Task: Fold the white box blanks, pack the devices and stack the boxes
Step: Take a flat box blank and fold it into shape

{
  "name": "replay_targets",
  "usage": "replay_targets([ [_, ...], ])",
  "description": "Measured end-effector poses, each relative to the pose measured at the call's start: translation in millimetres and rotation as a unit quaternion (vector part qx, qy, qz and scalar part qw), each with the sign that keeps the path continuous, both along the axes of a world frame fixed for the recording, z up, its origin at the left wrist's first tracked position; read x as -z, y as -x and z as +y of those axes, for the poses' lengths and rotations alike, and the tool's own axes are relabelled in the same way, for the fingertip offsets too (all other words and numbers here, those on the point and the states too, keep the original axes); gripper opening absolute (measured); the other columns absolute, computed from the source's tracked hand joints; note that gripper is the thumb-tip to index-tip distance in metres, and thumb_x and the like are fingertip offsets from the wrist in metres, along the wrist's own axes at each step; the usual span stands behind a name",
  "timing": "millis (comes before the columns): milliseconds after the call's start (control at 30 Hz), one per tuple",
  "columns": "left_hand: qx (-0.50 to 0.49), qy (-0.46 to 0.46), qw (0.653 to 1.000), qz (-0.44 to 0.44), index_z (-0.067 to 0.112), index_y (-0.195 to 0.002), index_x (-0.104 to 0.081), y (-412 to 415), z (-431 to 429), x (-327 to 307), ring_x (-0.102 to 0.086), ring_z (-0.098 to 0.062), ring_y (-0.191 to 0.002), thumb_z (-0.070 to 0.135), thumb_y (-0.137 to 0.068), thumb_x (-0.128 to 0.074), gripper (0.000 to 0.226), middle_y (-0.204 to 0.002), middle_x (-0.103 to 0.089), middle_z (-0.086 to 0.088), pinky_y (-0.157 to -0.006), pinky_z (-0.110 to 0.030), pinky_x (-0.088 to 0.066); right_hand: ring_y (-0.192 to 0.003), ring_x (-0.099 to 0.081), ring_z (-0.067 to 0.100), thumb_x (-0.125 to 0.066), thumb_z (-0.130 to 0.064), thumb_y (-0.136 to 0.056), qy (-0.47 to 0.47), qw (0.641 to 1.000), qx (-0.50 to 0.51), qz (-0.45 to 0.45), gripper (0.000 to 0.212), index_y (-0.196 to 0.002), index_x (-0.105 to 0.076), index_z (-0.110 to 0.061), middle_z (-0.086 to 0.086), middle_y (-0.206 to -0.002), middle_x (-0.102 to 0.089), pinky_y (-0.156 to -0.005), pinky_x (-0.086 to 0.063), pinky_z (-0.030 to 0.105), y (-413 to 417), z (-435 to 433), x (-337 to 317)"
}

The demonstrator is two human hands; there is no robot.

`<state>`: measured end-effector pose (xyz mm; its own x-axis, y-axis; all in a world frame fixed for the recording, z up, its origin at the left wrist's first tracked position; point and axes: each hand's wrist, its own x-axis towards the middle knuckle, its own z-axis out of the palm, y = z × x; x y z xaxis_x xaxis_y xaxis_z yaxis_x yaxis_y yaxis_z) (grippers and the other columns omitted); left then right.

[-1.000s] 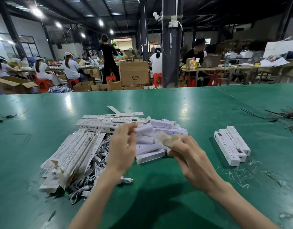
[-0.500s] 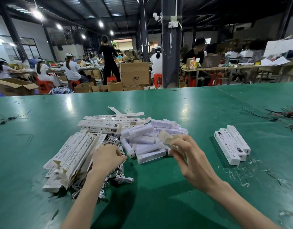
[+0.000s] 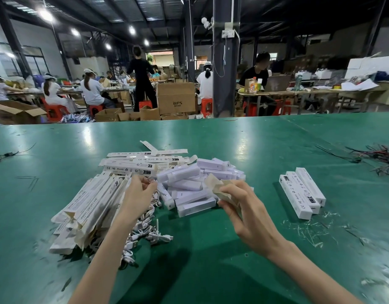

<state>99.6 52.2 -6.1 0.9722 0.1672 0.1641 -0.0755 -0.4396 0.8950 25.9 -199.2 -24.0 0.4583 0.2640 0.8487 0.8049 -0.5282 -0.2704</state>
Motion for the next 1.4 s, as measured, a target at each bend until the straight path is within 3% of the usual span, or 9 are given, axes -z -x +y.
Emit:
replay_targets([
  [133, 0.058, 0.186, 0.98, -0.03, 0.006, -0.102, -0.044, 10, -13, -14, -0.071, -0.025, -0.08, 0.013, -0.101, -0.047, 0.008, -0.097, -0.066, -0.023, -0.072, -0.032, -0.058, -0.077, -0.05, 0.022, -0.056, -0.006, -0.093, 0.04, 0.999, 0.022, -0.017, 0.041, -0.124, -0.041, -0.027, -0.005, -0.103, -0.046, -0.066, -0.048, 0.04, 1, 0, -2],
  [267, 0.134, 0.236, 0.955, -0.123, 0.01, -0.108, -0.043, 32, -36, -28, -0.07, -0.028, -0.066, 0.015, -0.1, -0.047, 0.01, -0.087, -0.06, -0.018, -0.061, -0.031, -0.059, -0.074, -0.044, 0.023, -0.061, 0.006, -0.084, 0.108, 0.992, 0.055, -0.034, 0.051, -0.122, -0.044, -0.023, 0.001, -0.099, -0.044, -0.062, -0.044, 0.037, 3, -3, -3],
  [433, 0.199, 0.116, 0.932, -0.279, 0.014, -0.1, -0.05, 58, -58, -27, -0.065, -0.023, -0.062, 0.018, -0.095, -0.057, 0.009, -0.08, -0.061, -0.007, -0.062, -0.033, -0.057, -0.085, -0.052, 0.03, -0.067, 0.019, -0.071, 0.153, 0.984, 0.081, -0.044, 0.066, -0.12, -0.045, -0.019, 0.018, -0.116, -0.055, -0.069, -0.047, 0.036, 1, -4, -1],
  [567, 0.21, -0.076, 0.89, -0.398, 0.013, -0.093, -0.066, 60, -62, -24, -0.056, 0.001, -0.074, 0.007, -0.089, -0.063, 0.007, -0.084, -0.061, 0.004, -0.068, -0.01, -0.043, -0.089, -0.055, 0.032, -0.07, 0.022, -0.063, 0.168, 0.978, 0.115, -0.041, 0.071, -0.116, -0.047, -0.019, 0.02, -0.114, -0.058, -0.073, -0.048, 0.037, -3, -4, -1],
  [667, 0.222, -0.125, 0.881, -0.399, 0.004, -0.094, -0.071, 57, -63, -20, -0.057, -0.001, -0.082, 0.0, -0.086, -0.067, 0.009, -0.09, -0.062, 0.002, -0.071, -0.012, -0.044, -0.093, -0.056, 0.036, -0.066, 0.02, -0.063, 0.195, 0.973, 0.117, -0.037, 0.067, -0.115, -0.049, -0.02, 0.02, -0.119, -0.057, -0.074, -0.05, 0.043, -1, -4, -1],
  [1033, 0.254, -0.168, 0.868, -0.392, 0.017, -0.094, -0.07, 58, -61, -17, -0.062, -0.009, -0.093, 0.0, -0.083, -0.063, 0.021, -0.096, -0.065, 0.011, -0.077, -0.028, -0.053, -0.091, -0.049, 0.028, -0.066, 0.017, -0.069, 0.188, 0.978, 0.09, -0.009, 0.061, -0.113, -0.047, -0.022, 0.019, -0.117, -0.055, -0.078, -0.044, 0.032, 9, 5, -6],
  [1167, 0.237, -0.132, 0.885, -0.377, 0.024, -0.095, -0.065, 61, -62, -19, -0.058, 0.002, -0.085, 0.007, -0.08, -0.07, 0.023, -0.089, -0.065, 0.011, -0.074, -0.013, -0.045, -0.094, -0.046, 0.025, -0.068, 0.011, -0.076, 0.189, 0.979, 0.079, -0.008, 0.053, -0.116, -0.049, -0.019, 0.017, -0.119, -0.057, -0.08, -0.043, 0.032, 11, 8, -6],
  [1267, 0.245, -0.113, 0.887, -0.375, 0.012, -0.088, -0.07, 59, -62, -17, -0.064, -0.007, -0.087, -0.002, -0.08, -0.07, 0.016, -0.091, -0.068, 0.006, -0.074, -0.027, -0.052, -0.092, -0.045, 0.025, -0.066, 0.014, -0.075, 0.169, 0.983, 0.072, 0.0, 0.055, -0.113, -0.047, -0.02, 0.017, -0.116, -0.056, -0.079, -0.044, 0.032, 10, 9, -7],
  [1400, 0.286, -0.113, 0.883, -0.354, 0.01, -0.105, -0.072, 60, -65, -17, -0.057, -0.007, -0.105, -0.019, -0.083, -0.054, 0.041, -0.11, -0.054, -0.002, -0.089, -0.016, -0.047, -0.092, -0.052, 0.033, -0.063, 0.017, -0.078, 0.139, 0.989, 0.057, 0.006, 0.057, -0.116, -0.044, -0.021, 0.019, -0.117, -0.055, -0.078, -0.047, 0.04, 8, 4, -6],
])
